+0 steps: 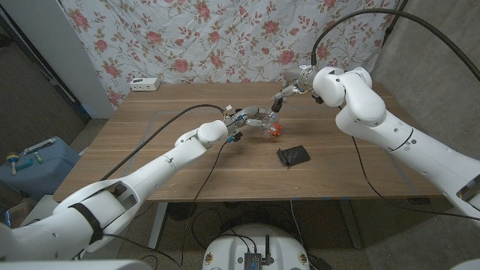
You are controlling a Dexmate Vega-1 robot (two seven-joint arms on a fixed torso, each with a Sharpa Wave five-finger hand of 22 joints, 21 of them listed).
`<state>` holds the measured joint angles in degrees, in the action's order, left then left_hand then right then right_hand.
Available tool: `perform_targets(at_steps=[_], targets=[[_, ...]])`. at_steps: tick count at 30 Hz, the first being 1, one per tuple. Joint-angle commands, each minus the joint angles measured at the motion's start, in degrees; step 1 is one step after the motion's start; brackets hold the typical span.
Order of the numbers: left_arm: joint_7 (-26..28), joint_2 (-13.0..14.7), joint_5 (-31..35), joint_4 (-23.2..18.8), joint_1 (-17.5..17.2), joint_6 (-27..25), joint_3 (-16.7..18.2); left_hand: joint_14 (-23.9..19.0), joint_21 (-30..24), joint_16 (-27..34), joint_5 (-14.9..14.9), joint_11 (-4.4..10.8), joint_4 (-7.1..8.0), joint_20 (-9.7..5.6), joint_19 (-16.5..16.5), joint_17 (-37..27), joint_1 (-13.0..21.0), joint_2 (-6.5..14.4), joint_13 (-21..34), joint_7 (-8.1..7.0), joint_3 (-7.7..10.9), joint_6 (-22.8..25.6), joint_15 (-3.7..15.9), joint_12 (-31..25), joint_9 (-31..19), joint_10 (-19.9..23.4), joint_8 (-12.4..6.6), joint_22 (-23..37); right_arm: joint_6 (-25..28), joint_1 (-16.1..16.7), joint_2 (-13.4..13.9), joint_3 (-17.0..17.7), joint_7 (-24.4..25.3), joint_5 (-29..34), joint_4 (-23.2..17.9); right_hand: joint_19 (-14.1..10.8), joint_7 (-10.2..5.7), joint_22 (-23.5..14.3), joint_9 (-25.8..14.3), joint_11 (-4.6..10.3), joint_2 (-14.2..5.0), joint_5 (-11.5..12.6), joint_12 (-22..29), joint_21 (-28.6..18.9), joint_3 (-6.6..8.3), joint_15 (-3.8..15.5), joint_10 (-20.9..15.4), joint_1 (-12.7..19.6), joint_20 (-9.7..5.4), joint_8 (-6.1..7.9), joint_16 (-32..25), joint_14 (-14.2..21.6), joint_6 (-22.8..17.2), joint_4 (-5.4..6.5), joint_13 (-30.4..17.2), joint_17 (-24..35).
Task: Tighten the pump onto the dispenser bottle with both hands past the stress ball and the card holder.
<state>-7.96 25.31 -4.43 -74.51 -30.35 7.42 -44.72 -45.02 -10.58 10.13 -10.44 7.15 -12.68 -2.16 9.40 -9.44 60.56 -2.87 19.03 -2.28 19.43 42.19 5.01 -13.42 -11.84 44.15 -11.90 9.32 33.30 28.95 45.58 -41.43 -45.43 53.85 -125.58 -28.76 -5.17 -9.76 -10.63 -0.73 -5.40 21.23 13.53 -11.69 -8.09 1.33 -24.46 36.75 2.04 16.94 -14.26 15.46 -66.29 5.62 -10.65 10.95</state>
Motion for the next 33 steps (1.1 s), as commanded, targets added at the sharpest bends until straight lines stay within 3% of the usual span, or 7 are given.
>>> perform_targets(at_steps=[1,12,21,27,29,33], targets=[[0.7,0.1,0.1,-0.2,-0.4,0.4,0.3,-0.4,0.1,0.4,0.0,0.25,3.99,-6.02,0.3,-0.2,-3.2,3.9,0.1,-0.38,4.74,4.2,3.59,0.1,-0.2,0.9,-0.42,0.1,0.7,-0.1,-0.4,0.4,-3.5,2.1,-0.5,0.0,0.24,-0.1,-0.1,-0.69,0.46,0.1,-0.4,0.3,-1.08,-0.32,0.0,-1.1,0.51,-0.62,0.5,0.3,1.0,0.41,-0.2,0.2],[1.2,-0.2,0.4,0.5,-0.4,1.7,0.3,-0.4,0.1,0.4,0.0,0.64,3.96,-6.01,0.3,-0.1,-3.3,3.9,0.1,-0.2,4.82,4.3,3.47,0.1,-0.2,1.0,-0.43,0.1,2.2,1.1,-0.4,1.5,-4.8,5.7,-2.5,-0.1,0.93,-0.1,-0.1,-0.93,1.24,0.0,-0.7,0.3,-2.28,-0.74,-0.1,-2.7,0.97,-1.08,0.7,0.4,1.2,1.14,-0.2,0.3],[2.8,-0.8,0.7,2.0,-0.8,4.2,0.6,-0.5,0.1,0.4,0.0,0.43,3.89,-6.08,0.4,-0.2,-3.2,3.9,0.1,-0.22,4.92,4.6,3.51,0.0,-0.2,1.5,-0.52,0.1,3.1,2.0,-0.4,3.3,-7.4,9.9,-5.0,-0.3,0.1,-0.1,-0.2,-0.83,1.73,0.1,-1.1,0.4,-3.25,-0.76,0.0,-3.7,1.25,-2.01,1.0,0.6,2.5,1.59,-0.2,0.4],[2.9,-1.3,0.7,3.0,-0.6,5.1,0.6,-0.6,0.1,0.5,0.0,0.31,3.92,-5.99,0.5,-0.2,-3.3,4.0,0.1,-0.21,4.94,4.7,3.51,0.0,-0.2,1.6,-0.51,0.1,2.8,3.0,-0.6,5.5,-8.2,10.4,-6.2,0.2,-0.75,-0.1,-0.3,-1.06,1.55,0.6,-1.8,0.6,-3.09,-1.06,0.8,-1.1,1.56,-4.24,1.8,0.0,7.0,0.28,-0.3,0.2],[2.8,-1.5,0.7,3.4,-0.5,5.5,0.6,-0.6,0.1,0.5,0.0,0.34,3.88,-6.0,0.5,-0.2,-3.2,4.0,0.1,-0.31,4.98,4.7,3.47,0.0,-0.2,1.6,-0.54,0.1,2.5,3.4,-0.6,6.3,-7.9,9.9,-6.4,0.8,-0.9,-0.1,-0.5,-1.03,1.46,0.7,-2.3,0.8,-2.92,-1.26,1.8,0.7,1.74,-5.57,2.2,-0.4,10.5,-0.59,-0.3,0.1],[2.6,-1.9,0.6,4.3,-0.1,6.0,0.5,-0.6,0.0,0.5,0.0,0.27,3.86,-6.02,0.6,-0.2,-3.2,4.0,0.1,-0.31,5.01,4.8,3.46,0.1,-0.2,1.6,-0.55,0.1,1.9,3.7,-0.6,6.9,-8.3,9.7,-6.5,1.4,-1.27,-0.1,-0.7,-1.52,1.31,0.9,-2.8,0.9,-2.31,-1.81,3.4,3.8,2.11,-6.42,2.9,-1.7,14.8,-2.23,-0.4,0.1]])
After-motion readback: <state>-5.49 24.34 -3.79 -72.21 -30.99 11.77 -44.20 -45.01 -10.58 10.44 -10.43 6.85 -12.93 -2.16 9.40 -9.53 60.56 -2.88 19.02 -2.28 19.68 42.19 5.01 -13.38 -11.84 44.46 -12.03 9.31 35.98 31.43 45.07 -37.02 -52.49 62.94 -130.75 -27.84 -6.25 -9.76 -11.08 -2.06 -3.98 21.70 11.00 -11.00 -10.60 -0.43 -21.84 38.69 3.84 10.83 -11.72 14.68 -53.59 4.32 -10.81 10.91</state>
